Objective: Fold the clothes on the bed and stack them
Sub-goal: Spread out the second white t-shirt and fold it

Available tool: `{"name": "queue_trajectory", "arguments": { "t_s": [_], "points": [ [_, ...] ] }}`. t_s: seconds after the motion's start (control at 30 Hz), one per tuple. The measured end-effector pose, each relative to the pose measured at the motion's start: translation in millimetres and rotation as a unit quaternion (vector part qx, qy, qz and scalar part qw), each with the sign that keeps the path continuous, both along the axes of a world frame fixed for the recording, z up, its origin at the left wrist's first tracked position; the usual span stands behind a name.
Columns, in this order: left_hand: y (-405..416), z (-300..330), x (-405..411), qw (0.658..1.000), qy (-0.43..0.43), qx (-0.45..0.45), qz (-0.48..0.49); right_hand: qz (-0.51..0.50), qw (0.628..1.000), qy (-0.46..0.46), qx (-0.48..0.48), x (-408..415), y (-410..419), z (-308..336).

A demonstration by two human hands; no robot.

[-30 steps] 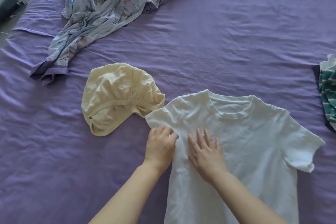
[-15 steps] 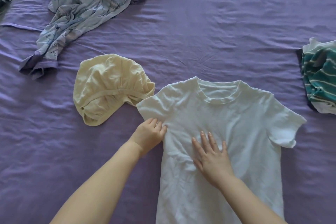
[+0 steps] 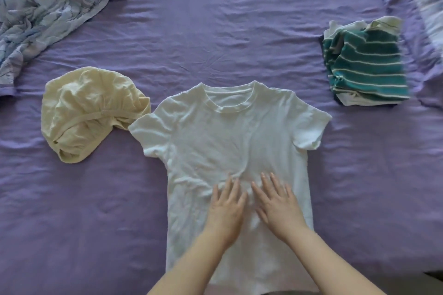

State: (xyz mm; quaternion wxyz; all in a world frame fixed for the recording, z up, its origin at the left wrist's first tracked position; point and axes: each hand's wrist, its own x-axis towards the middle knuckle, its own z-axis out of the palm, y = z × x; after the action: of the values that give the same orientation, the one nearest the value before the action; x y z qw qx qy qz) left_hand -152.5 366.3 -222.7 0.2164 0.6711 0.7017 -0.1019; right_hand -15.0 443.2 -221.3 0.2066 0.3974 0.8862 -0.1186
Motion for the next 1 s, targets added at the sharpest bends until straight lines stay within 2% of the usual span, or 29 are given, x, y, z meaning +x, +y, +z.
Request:
{"name": "queue_trajectory", "arguments": {
  "t_s": [0.07, 0.17, 0.3, 0.4, 0.53, 0.7, 0.8, 0.9, 0.97, 1.0],
  "points": [
    [-13.6, 5.1, 48.4, 0.999, -0.039, -0.034, -0.010, -0.007, 1.000, -0.003, -0.011, 28.3, 1.4, -0.5],
    [-31.1, 2.4, 98.1, 0.995, -0.041, -0.093, -0.001, 0.010, 0.996, -0.054, -0.067, 72.3, 1.7, -8.0],
    [-37.0, 16.1, 128.4, 0.988, -0.050, -0.148, 0.018, -0.012, 0.996, -0.039, -0.081, 108.8, -6.5, -4.3],
    [-41.5, 5.4, 123.0, 0.993, -0.069, -0.088, 0.028, -0.048, 0.995, -0.001, -0.085, 118.0, -18.8, -3.2],
    [-39.5, 7.4, 116.1, 0.992, -0.072, -0.089, 0.046, -0.083, 0.990, 0.035, -0.104, 115.4, -37.3, -5.5],
    [-49.1, 10.8, 134.0, 0.993, -0.067, -0.097, -0.005, -0.077, 0.991, 0.064, -0.083, 133.3, -29.6, -3.4],
    [-52.0, 8.7, 146.5, 0.995, -0.069, -0.070, 0.031, -0.172, 0.979, 0.080, -0.080, 142.3, -37.4, 0.0],
    [-37.3, 11.7, 149.0, 0.992, -0.097, 0.047, 0.060, -0.259, 0.954, 0.098, -0.116, 140.6, -58.3, 1.4],
    [-19.0, 11.4, 147.2, 0.984, -0.138, 0.102, 0.039, -0.315, 0.934, 0.123, -0.119, 136.2, -68.9, 3.2],
    [-7.4, 12.4, 147.1, 0.985, -0.150, 0.086, 0.014, -0.334, 0.927, 0.131, -0.112, 135.3, -72.7, 3.0]
  ]
}}
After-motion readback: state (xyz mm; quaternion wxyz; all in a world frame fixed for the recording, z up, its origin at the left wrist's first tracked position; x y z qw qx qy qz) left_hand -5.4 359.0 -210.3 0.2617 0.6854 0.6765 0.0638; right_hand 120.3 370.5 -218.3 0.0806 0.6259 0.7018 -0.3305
